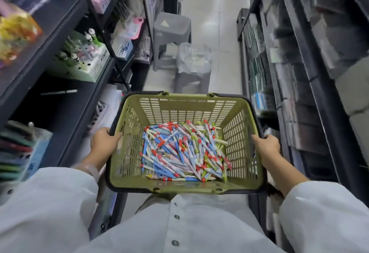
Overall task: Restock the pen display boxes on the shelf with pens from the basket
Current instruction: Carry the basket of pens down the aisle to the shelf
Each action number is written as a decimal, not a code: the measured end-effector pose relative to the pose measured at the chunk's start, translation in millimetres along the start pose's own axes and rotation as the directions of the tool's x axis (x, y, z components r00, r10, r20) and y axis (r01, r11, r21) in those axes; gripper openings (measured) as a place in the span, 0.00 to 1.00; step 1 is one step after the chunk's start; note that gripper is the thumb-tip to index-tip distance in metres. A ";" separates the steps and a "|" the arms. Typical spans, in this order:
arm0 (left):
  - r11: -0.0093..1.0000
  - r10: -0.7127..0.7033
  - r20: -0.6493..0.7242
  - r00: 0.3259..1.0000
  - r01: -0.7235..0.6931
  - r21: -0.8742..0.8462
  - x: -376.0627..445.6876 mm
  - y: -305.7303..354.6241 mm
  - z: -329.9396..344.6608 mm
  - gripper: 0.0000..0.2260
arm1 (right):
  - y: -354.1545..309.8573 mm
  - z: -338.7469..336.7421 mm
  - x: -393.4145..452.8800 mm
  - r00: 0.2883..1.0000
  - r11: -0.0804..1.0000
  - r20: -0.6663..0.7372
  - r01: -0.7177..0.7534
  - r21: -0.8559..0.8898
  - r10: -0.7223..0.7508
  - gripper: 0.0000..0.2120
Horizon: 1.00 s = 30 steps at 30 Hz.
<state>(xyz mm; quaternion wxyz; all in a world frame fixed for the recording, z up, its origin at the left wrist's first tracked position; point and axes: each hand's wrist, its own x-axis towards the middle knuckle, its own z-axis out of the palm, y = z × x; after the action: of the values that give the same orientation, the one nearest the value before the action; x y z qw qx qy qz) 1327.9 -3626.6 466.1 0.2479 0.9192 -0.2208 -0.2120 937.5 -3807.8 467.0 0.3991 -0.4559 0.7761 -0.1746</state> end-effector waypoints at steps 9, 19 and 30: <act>0.991 -0.051 -0.050 0.997 0.044 -0.125 187.4 130.9 13.8 0.09 | -211.3 68.5 159.3 0.994 0.993 -0.006 0.111 -0.034 -0.112 0.17; 0.992 -0.074 -0.019 0.997 0.072 -0.099 368.7 254.0 25.3 0.09 | -378.9 128.2 291.2 0.995 0.996 -0.038 0.090 -0.026 -0.091 0.17; 0.965 -0.170 -0.070 0.983 0.152 -0.214 486.0 344.3 28.4 0.08 | -535.4 188.4 408.6 0.981 0.981 -0.017 0.191 -0.033 -0.191 0.15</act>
<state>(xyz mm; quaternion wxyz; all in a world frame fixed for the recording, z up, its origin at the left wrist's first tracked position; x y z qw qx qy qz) 1605.1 -4153.6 496.8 0.3340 0.9115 -0.1110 -0.2127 1280.0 -4416.5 502.0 0.3656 -0.5326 0.7354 -0.2045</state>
